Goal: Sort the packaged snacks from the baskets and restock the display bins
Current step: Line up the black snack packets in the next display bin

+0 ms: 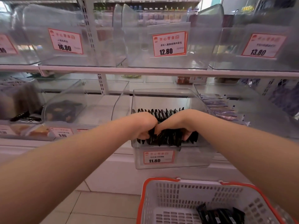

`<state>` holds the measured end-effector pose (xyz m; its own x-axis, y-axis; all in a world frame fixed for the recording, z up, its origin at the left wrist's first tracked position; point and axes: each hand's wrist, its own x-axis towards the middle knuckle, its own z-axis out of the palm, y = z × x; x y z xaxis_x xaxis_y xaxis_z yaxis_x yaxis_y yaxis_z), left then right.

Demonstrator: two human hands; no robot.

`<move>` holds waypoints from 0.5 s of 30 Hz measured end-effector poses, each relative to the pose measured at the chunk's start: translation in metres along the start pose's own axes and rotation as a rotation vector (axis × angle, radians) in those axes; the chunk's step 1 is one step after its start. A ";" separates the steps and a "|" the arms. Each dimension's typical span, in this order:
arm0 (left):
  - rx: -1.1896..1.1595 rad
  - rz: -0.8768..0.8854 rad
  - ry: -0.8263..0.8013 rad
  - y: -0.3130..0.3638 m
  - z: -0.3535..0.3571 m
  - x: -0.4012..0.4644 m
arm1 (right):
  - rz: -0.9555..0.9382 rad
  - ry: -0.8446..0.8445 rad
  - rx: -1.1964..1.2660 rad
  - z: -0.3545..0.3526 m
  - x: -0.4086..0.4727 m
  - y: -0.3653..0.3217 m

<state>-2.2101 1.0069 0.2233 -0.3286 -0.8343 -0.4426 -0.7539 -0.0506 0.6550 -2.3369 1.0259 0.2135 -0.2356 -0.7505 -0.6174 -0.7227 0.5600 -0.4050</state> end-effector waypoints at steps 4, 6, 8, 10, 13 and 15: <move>-0.014 -0.117 -0.091 0.003 -0.002 0.015 | 0.028 -0.064 -0.087 0.002 0.009 -0.010; 0.047 -0.163 -0.145 0.004 0.003 0.020 | 0.026 -0.096 -0.148 0.007 0.011 -0.015; 0.063 -0.183 -0.144 0.006 0.009 0.026 | -0.050 -0.103 -0.248 0.009 0.011 -0.021; 0.024 -0.200 -0.127 0.005 0.014 0.033 | -0.148 -0.043 -0.347 0.013 0.011 -0.023; 0.021 -0.179 -0.119 -0.001 0.024 0.043 | -0.196 0.267 -0.455 0.029 0.021 -0.010; 0.071 -0.149 -0.098 -0.006 0.032 0.041 | -0.263 0.313 -0.425 0.037 0.027 0.003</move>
<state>-2.2371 0.9904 0.1816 -0.2616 -0.7627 -0.5915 -0.8354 -0.1280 0.5345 -2.3214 1.0203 0.1712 -0.1473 -0.9492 -0.2782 -0.9647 0.2000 -0.1715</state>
